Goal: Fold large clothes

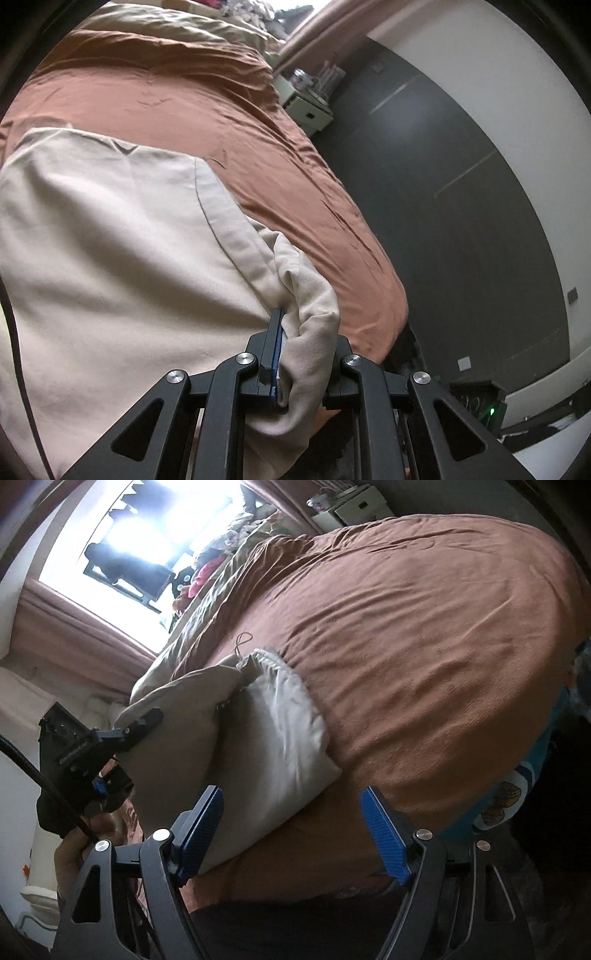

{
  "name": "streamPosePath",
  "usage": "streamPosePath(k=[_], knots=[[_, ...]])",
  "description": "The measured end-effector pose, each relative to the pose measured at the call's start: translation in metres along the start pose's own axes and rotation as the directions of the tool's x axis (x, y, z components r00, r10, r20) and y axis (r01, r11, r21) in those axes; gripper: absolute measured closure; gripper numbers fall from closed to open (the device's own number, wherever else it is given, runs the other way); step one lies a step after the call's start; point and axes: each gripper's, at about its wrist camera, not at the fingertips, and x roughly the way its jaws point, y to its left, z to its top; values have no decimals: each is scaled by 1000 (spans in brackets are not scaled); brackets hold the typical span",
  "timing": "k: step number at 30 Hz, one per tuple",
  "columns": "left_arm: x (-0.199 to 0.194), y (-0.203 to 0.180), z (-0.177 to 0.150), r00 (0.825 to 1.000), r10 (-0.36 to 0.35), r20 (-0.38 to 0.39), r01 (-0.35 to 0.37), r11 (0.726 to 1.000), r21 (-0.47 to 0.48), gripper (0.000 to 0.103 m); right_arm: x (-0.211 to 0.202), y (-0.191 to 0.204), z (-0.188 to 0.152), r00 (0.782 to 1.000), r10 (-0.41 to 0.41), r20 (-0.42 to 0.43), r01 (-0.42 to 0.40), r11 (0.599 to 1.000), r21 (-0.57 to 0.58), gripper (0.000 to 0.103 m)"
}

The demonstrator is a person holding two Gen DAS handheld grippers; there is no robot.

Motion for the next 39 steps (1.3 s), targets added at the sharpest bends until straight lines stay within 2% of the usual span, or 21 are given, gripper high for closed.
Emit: streamPosePath(k=[3,5,7,9,13,17,21,24,28,33,35,37,39], knots=[[25,-9,-7,998,9,-59,-6,999,39,87,4,-8,-1,1000,-5,5,5,1000,16,27],[45,-12,-13,992,28,-119,-22,998,51,77,4,-12,-5,1000,-7,-2,7,1000,25,27],[57,-7,-18,985,2,-173,1,1000,20,53,5,-14,-8,1000,-5,-11,5,1000,30,27],[57,-2,-19,979,-55,-198,52,998,-21,46,6,-11,-10,1000,-1,-17,2,1000,28,27],[31,-2,-9,989,-38,-145,40,999,15,34,16,-5,-8,999,31,-33,-31,999,25,27],[-9,7,-2,996,23,-82,-19,999,45,33,33,6,-7,996,69,-56,-70,997,-15,27],[-45,30,-1,994,107,-37,-105,993,50,33,55,11,-9,993,67,-96,-70,997,-25,27],[-71,55,0,985,175,-10,-174,984,40,33,70,12,-10,990,65,-125,-69,997,-24,28],[-100,93,-9,961,276,16,-276,961,13,33,80,21,-6,988,86,-131,-93,995,-42,49],[-115,140,-28,928,371,-21,-372,927,-51,33,94,27,2,987,82,-141,-90,994,-56,50],[-113,157,-36,930,366,-46,-368,925,-91,33,101,27,4,987,67,-145,-77,995,-62,62],[-107,169,-43,938,339,-73,-346,930,-127,33,103,30,10,990,46,-133,-59,994,-96,86],[-102,174,-49,941,325,-91,-335,932,-138,33,100,34,14,992,48,-114,-62,990,-123,90]])
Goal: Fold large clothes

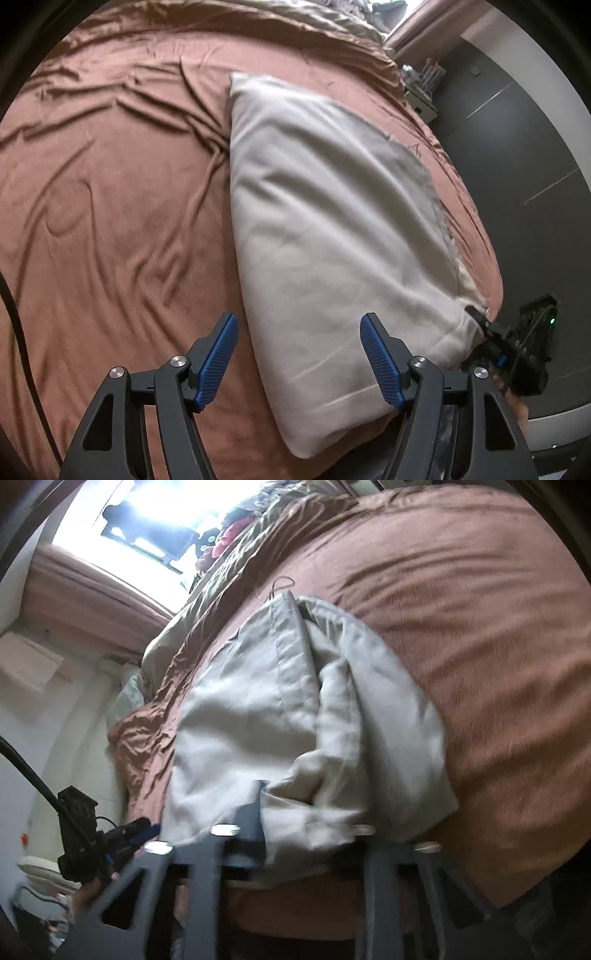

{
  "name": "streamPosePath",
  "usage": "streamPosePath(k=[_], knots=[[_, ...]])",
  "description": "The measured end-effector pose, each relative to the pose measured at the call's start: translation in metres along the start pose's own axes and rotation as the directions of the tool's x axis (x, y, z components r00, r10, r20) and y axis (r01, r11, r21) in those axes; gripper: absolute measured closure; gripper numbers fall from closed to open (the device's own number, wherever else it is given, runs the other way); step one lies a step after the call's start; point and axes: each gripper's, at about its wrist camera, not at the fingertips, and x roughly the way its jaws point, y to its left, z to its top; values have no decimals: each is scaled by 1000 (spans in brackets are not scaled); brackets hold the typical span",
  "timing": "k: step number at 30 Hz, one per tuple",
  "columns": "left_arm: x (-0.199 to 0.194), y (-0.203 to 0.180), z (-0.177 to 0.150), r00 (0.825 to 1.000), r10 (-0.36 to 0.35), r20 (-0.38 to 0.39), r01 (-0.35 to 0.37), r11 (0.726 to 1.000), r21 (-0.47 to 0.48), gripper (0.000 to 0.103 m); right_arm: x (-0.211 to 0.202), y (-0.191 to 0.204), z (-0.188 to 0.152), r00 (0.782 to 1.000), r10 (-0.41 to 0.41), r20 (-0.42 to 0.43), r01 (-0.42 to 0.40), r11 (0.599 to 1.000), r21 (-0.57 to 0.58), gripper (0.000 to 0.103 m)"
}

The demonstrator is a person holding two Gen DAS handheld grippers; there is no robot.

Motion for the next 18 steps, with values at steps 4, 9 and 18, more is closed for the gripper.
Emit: streamPosePath(k=[4,9,18], knots=[[9,-7,-5,999,-47,-19,47,999,-2,36,-17,2,10,998,-9,69,12,999,-35,93],[12,-26,-8,998,-67,-12,68,997,43,36,-22,-25,6,997,-43,66,42,999,13,93],[15,-18,-3,998,-57,-14,58,998,25,36,-51,-33,6,999,-31,38,31,999,-6,60]])
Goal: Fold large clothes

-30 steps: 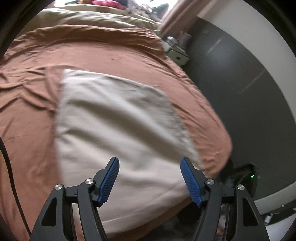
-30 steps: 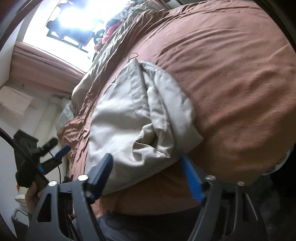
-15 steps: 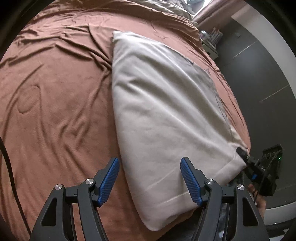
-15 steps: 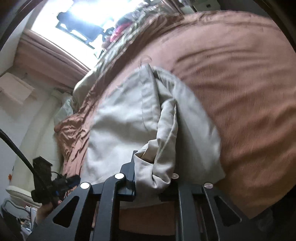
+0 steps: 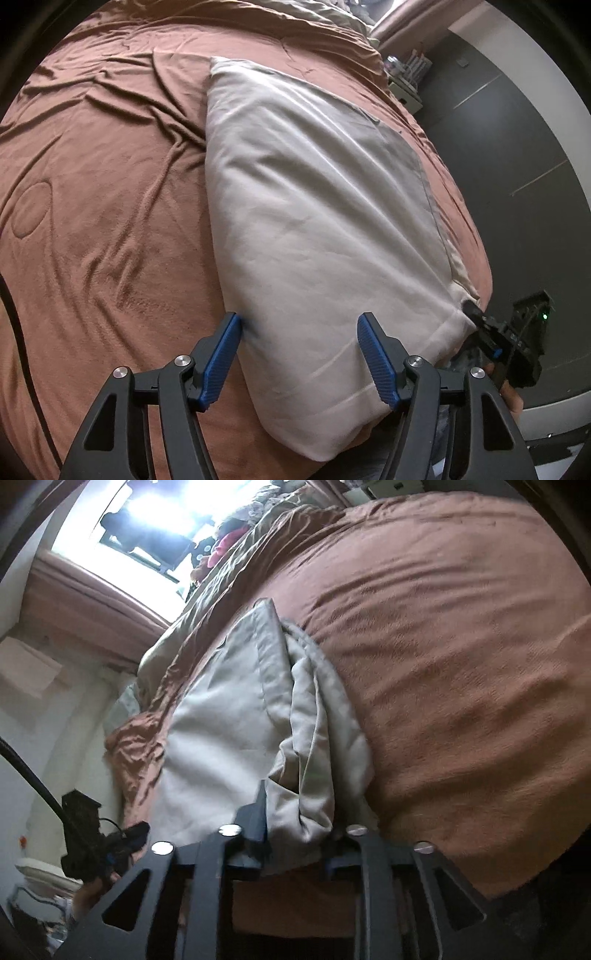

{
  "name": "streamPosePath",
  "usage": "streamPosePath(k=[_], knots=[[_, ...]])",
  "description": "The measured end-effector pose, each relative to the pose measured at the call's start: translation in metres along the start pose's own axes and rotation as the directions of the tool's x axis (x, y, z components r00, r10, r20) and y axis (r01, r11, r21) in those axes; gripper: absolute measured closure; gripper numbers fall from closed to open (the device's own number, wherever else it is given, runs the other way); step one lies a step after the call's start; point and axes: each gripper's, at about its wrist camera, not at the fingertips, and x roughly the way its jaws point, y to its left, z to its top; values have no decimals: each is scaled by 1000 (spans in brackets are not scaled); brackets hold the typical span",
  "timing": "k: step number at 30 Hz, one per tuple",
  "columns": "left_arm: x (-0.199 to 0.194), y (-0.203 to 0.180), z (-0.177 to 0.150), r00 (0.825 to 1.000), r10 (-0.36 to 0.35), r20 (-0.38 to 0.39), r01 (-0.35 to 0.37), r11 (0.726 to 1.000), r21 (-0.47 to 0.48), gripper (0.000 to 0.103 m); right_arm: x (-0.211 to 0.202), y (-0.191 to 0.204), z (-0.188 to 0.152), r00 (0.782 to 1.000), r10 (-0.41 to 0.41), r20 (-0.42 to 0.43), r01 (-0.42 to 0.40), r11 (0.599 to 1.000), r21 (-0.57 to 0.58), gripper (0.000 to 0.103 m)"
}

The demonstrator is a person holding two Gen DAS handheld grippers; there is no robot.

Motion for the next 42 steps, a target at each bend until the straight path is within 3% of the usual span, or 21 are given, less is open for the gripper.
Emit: streamPosePath(k=[1,2,3,5,9,11,13,15,19,25,35,38,41,42], knots=[[-1,1,1,1000,-1,3,1,1000,-2,36,-7,1,3,1000,-4,17,5,1000,-16,35],[-2,3,2,1000,-1,8,1,1000,-6,36,-12,1,6,999,-18,29,19,999,-28,23],[-3,4,2,1000,-2,11,2,1000,-12,36,-17,2,10,998,-46,48,49,998,-49,19],[-3,6,0,1000,-8,5,8,1000,-16,36,-16,1,11,997,-65,31,67,996,-67,19],[2,-2,-5,1000,0,-3,0,1000,-11,36,13,-2,14,994,-65,-89,59,996,-71,19],[1,-2,-10,1000,-10,-7,10,1000,-22,36,22,0,16,993,-56,-107,47,996,-82,21],[1,0,-15,1000,-19,-18,19,999,-28,39,31,1,13,990,-55,-131,44,995,-87,59],[0,2,-21,999,-31,-26,30,999,-42,45,34,1,11,989,-57,-134,47,996,-76,65],[-3,5,-25,999,-31,-21,30,999,-45,70,24,9,6,993,-42,-112,32,995,-91,77],[-17,0,-27,1000,18,-1,-18,1000,-11,84,26,15,-9,994,-30,-101,20,996,-92,80],[-44,8,-39,999,29,-17,-29,999,15,89,15,18,-49,987,33,-155,-49,994,-96,81],[-40,17,-39,999,10,-44,-10,1000,-12,82,18,8,-41,986,30,-162,-41,997,-69,78],[-36,25,-31,999,-10,-51,8,999,-42,68,23,-2,-24,984,16,-176,-26,998,-53,68],[-36,27,-26,999,-24,-41,22,999,-43,58,24,-4,-18,985,17,-173,-27,998,-56,61]])
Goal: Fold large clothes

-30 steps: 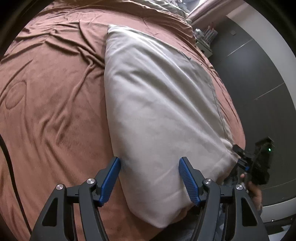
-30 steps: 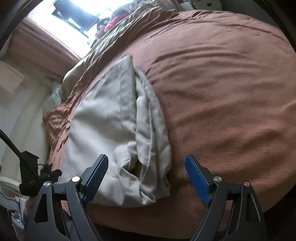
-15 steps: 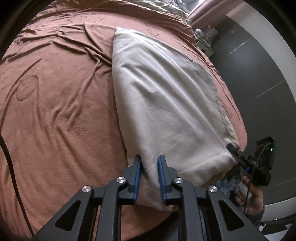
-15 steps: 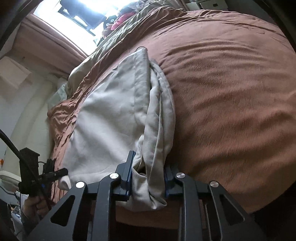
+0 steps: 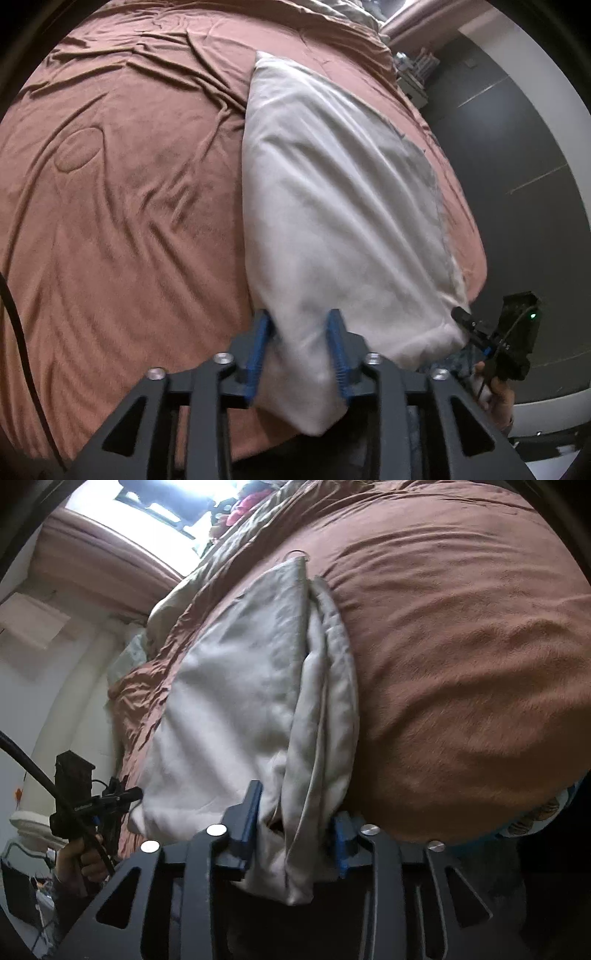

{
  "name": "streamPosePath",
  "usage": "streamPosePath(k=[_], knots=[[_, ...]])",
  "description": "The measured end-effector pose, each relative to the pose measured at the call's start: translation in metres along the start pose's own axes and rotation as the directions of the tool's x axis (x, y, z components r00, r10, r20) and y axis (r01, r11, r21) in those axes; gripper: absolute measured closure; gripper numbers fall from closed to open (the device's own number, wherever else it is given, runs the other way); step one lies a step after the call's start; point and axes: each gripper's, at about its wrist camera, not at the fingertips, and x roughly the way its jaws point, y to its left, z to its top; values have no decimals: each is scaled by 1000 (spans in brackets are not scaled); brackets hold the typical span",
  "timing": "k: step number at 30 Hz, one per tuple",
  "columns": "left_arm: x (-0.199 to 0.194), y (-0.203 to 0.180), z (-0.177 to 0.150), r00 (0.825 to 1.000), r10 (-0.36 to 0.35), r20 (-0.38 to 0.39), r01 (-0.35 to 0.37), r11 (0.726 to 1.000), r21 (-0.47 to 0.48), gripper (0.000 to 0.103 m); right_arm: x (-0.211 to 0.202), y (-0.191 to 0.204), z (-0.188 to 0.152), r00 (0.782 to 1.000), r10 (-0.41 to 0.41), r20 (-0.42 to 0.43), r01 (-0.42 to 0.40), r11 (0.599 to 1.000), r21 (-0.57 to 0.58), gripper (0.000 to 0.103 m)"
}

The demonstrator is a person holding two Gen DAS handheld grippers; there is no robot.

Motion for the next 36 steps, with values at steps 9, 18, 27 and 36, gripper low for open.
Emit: streamPosePath(k=[9,18,27,36], knots=[[17,0,45,999,2,35,-3,1000,17,41,24,-25,69,999,41,-20,-40,999,22,29],[48,16,83,999,3,35,-2,1000,-12,41,95,-31,127,983,131,-126,-130,991,16,29],[60,29,114,997,-21,75,25,998,-55,41,150,-34,176,970,160,-184,-154,987,44,44],[52,12,117,992,27,120,-24,999,-28,80,128,-11,159,983,137,-126,-141,990,-27,90]])
